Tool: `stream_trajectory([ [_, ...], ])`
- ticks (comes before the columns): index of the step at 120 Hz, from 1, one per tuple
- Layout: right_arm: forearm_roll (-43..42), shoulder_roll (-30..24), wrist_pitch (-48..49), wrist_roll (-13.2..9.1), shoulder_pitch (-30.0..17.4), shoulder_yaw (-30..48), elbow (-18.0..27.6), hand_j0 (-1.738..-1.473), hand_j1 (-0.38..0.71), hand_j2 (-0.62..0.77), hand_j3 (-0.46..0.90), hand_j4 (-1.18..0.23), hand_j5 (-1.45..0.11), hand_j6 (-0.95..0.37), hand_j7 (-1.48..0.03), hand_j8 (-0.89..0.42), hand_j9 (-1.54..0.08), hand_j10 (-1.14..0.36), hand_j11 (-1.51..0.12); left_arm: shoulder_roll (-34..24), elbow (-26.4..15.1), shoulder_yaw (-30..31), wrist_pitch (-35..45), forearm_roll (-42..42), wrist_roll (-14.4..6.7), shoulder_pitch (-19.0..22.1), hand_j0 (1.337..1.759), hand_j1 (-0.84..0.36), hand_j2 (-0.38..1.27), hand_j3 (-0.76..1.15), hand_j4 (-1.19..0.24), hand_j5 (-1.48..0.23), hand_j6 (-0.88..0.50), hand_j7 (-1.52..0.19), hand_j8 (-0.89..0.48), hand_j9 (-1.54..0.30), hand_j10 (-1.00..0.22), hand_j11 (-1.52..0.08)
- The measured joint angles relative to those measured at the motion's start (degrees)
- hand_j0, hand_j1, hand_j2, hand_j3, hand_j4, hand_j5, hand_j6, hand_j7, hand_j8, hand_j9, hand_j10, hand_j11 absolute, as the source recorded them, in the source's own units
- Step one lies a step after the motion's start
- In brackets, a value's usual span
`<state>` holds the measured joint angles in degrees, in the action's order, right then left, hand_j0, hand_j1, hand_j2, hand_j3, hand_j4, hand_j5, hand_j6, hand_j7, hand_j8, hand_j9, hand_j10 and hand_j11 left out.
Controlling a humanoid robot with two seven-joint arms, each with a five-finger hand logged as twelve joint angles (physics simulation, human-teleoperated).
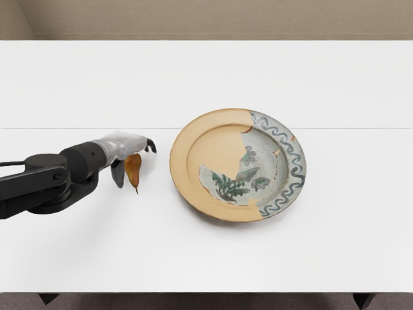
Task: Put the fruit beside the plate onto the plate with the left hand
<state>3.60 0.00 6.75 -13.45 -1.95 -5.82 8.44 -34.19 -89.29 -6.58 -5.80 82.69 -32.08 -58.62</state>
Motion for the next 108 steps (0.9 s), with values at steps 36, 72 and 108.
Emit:
stream_trajectory([
  [36,0.0,0.0,0.0,0.0,0.0,0.0,0.0,-1.658,-0.35,0.00,0.00,0.00,0.00,0.00,0.00,0.00,0.00,0.00,0.00,0.0,0.0,-0.1,-0.8,0.0,-0.2,0.0,1.658,-0.08,0.08,0.00,-0.37,-0.47,-0.37,-0.47,-0.37,-0.47,-0.36,-0.47],
  [72,0.0,0.0,0.0,0.0,0.0,-0.1,0.0,-1.658,-0.35,0.00,0.00,0.00,0.00,0.00,0.00,0.00,0.00,0.00,0.00,0.0,0.1,0.0,-0.7,0.0,-0.2,0.1,1.658,-0.12,0.08,0.00,-0.40,-0.51,-0.40,-0.51,-0.39,-0.52,-0.40,-0.52],
  [108,0.0,0.0,0.0,0.0,0.0,0.0,0.0,-1.658,-0.35,0.00,0.00,0.00,0.00,0.00,0.00,0.00,0.00,0.00,0.00,-0.1,0.3,0.0,-0.9,0.0,-0.3,0.1,1.658,-0.19,0.10,0.00,-0.46,-0.58,-0.46,-0.58,-0.41,-0.59,-0.46,-0.59],
])
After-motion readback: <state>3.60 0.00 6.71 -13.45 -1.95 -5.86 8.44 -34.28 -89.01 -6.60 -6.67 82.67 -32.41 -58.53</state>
